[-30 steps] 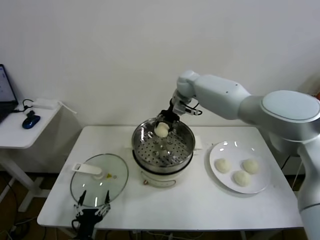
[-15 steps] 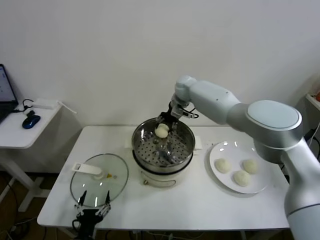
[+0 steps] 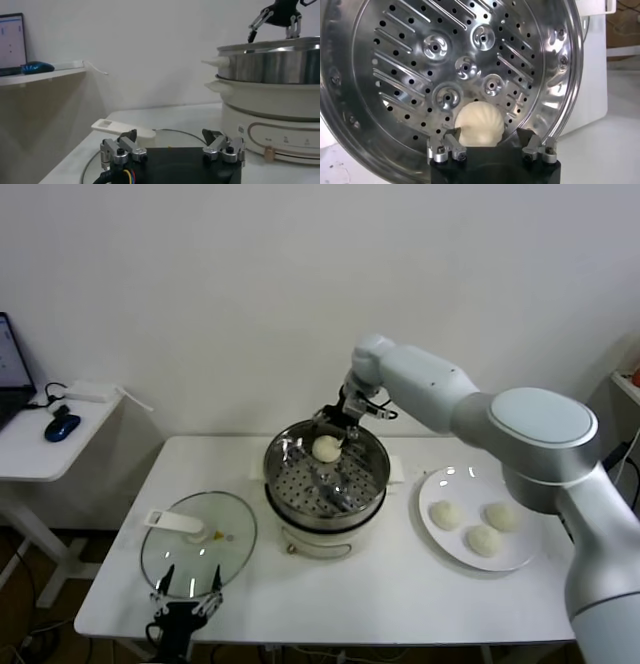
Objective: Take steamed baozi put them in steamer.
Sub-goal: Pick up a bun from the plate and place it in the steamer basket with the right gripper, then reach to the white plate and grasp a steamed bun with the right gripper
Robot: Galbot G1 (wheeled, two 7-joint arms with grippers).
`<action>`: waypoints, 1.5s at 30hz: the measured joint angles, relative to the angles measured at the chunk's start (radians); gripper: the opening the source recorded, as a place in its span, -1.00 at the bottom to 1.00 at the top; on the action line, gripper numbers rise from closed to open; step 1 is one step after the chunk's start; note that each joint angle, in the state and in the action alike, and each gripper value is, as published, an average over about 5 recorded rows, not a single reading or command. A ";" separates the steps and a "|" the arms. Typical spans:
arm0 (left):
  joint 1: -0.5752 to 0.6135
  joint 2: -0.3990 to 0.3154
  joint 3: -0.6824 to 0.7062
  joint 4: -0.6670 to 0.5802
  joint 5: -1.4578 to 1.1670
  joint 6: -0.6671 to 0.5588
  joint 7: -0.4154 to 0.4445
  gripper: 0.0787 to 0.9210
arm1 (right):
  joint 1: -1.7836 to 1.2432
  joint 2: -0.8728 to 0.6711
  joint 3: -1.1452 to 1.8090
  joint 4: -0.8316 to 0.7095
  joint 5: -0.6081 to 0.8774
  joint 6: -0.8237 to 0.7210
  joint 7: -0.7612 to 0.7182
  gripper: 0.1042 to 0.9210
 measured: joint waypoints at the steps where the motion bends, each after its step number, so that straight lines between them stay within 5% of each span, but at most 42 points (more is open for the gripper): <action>1: 0.001 0.000 0.000 -0.001 0.000 0.000 0.000 0.77 | 0.004 -0.003 -0.004 0.006 0.009 0.000 -0.002 0.67; 21: 0.019 0.004 0.003 -0.019 0.013 0.010 0.001 0.77 | 0.360 -0.259 -0.408 0.423 0.600 -0.057 -0.147 0.76; 35: 0.023 0.012 0.002 -0.017 0.010 0.012 0.004 0.77 | 0.458 -0.442 -0.534 0.650 0.837 -0.735 -0.200 0.76; 45: 0.020 0.011 -0.003 -0.014 0.009 0.020 0.007 0.77 | 0.350 -0.530 -0.480 0.646 0.789 -0.970 -0.209 0.76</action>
